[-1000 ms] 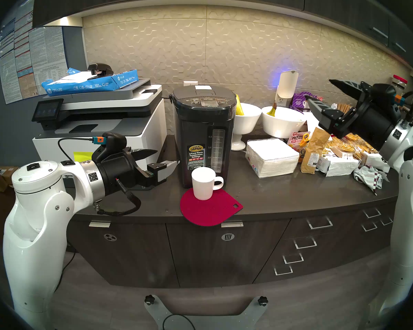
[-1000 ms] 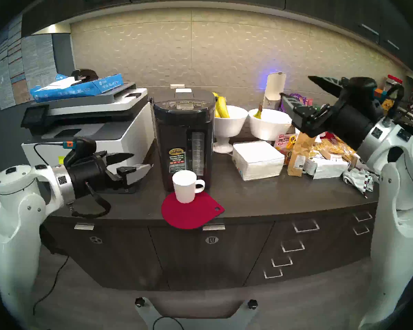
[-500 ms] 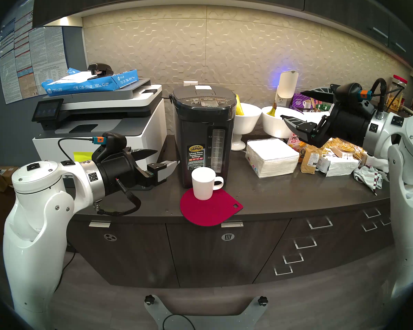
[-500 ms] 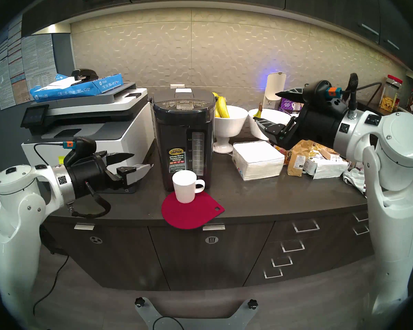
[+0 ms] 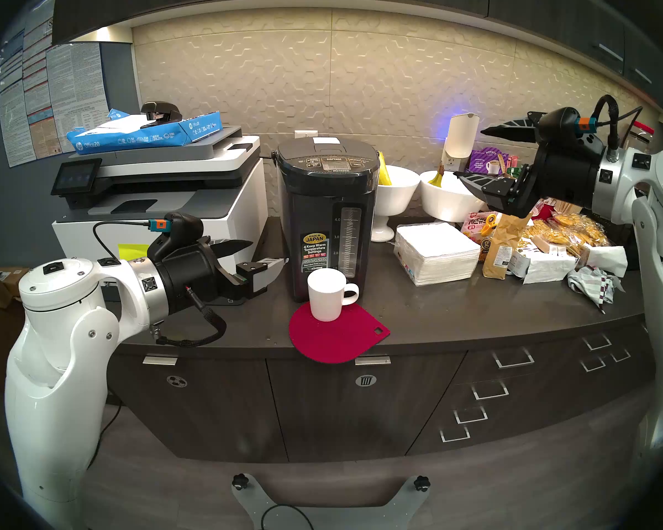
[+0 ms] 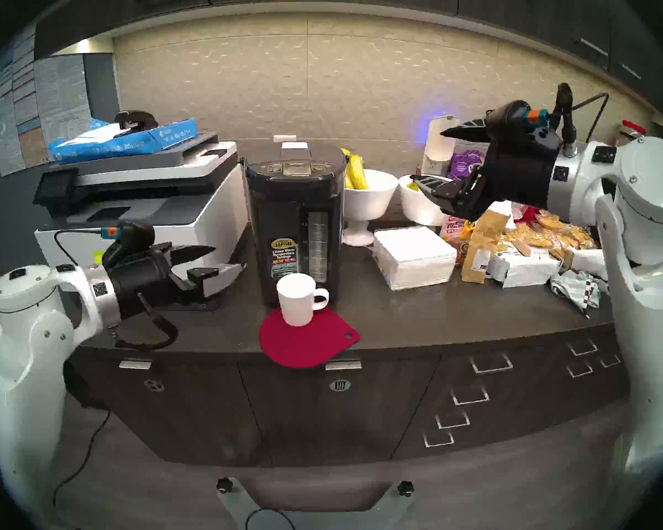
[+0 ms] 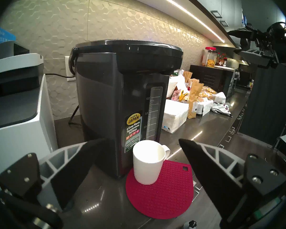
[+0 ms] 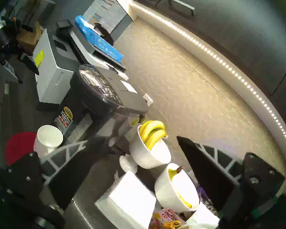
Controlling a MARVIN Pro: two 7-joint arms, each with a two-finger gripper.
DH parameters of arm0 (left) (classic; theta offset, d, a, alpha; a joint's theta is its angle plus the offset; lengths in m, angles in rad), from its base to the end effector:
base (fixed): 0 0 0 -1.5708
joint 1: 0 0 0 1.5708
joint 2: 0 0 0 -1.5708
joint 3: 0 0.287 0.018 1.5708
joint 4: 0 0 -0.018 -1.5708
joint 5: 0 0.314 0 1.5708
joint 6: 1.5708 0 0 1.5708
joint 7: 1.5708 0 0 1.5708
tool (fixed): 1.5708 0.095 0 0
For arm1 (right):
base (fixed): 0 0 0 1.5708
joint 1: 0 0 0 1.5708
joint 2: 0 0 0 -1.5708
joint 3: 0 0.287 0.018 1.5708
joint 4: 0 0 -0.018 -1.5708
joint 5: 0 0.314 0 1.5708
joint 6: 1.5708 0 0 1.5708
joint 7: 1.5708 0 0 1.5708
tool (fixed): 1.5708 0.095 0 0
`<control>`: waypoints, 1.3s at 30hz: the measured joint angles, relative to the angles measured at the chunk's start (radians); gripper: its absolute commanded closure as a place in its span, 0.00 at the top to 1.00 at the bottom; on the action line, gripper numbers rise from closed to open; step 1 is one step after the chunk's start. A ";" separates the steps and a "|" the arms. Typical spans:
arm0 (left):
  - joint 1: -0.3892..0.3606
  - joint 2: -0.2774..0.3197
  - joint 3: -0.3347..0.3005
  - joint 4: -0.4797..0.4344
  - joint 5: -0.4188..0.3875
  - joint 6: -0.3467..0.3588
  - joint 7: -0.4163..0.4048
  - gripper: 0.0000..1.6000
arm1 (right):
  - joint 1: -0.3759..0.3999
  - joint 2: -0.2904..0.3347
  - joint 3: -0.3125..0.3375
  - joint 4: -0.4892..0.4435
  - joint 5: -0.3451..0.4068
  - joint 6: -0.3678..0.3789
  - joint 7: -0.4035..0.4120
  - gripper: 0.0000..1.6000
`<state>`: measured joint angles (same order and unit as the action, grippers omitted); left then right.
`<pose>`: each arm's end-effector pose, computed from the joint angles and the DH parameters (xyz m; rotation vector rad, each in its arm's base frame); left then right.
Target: Press the water dispenser button and fill the cup
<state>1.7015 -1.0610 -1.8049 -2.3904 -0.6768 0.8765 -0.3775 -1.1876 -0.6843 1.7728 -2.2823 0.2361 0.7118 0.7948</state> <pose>0.3064 0.0270 -0.0824 2.0411 -0.6213 1.6418 0.3300 -0.0579 0.0685 1.7527 1.4090 1.9668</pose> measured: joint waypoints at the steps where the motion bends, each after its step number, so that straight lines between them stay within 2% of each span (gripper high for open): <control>1: 0.000 0.000 0.000 0.000 0.000 0.000 0.000 1.00 | 0.005 0.003 -0.007 0.004 0.001 -0.003 -0.003 1.00; 12: 0.000 0.000 0.000 0.000 0.000 0.000 0.000 1.00 | 0.110 0.015 -0.159 0.069 0.008 -0.034 -0.068 1.00; 28: 0.000 0.000 0.000 0.000 0.000 0.000 0.000 1.00 | 0.259 -0.044 -0.245 0.087 0.021 -0.011 -0.116 1.00; 39: 0.000 0.000 0.000 0.000 0.000 0.000 0.000 1.00 | 0.366 -0.117 -0.296 0.120 0.004 0.023 -0.151 1.00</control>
<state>1.7015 -1.0610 -1.8048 -2.3900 -0.6768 0.8765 -0.3776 -0.8221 -0.8018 1.4773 -2.1620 0.2399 0.7345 0.6434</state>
